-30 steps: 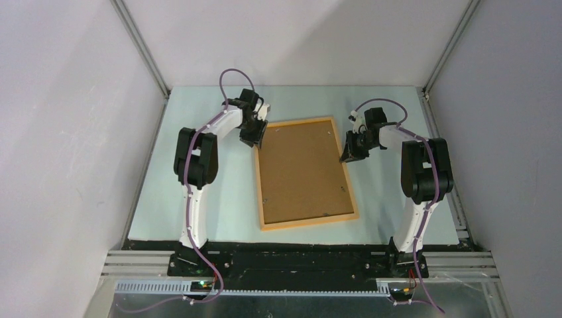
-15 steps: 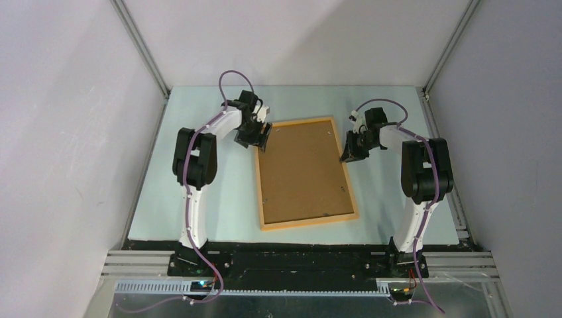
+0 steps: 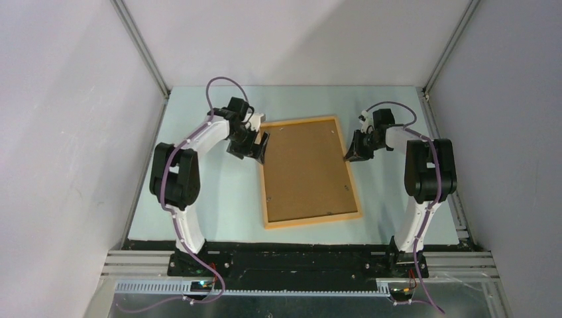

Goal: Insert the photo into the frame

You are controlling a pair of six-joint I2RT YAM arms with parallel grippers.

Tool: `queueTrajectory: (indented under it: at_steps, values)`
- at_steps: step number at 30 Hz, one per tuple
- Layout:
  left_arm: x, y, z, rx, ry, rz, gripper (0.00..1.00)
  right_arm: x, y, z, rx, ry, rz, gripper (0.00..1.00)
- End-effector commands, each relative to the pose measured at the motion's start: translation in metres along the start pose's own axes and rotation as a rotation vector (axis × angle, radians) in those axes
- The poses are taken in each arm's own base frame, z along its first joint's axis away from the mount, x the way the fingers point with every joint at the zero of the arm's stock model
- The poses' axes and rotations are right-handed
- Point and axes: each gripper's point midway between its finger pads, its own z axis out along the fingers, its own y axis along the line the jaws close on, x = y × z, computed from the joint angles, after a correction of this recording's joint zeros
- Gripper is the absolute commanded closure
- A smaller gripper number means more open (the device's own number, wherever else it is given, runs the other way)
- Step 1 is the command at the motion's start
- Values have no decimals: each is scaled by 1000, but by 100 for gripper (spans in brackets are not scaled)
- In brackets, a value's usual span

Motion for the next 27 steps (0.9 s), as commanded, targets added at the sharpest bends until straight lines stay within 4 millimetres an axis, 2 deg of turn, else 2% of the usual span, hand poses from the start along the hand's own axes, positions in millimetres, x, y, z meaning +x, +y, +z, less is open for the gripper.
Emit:
queueTrajectory:
  at_steps: [1,5,7,13,15,18,27]
  values:
    - [14,-26,-8,76,7,58,2,-12,-11,-8,42,-68,49,100]
    - [35,-46,6,108,74,101,2,-13,-17,-13,54,-84,80,100]
    - [45,-57,11,129,101,126,2,-18,-29,-22,61,-108,115,100]
    - [66,-84,14,150,143,206,2,-19,-36,-28,48,-119,139,100]
    - [71,-86,16,132,155,222,2,-18,-37,-28,47,-117,141,100]
    - [74,-86,19,101,167,220,3,-18,-36,-27,40,-115,135,100]
    - [66,-90,28,47,170,245,15,-16,-34,-26,26,-105,130,100]
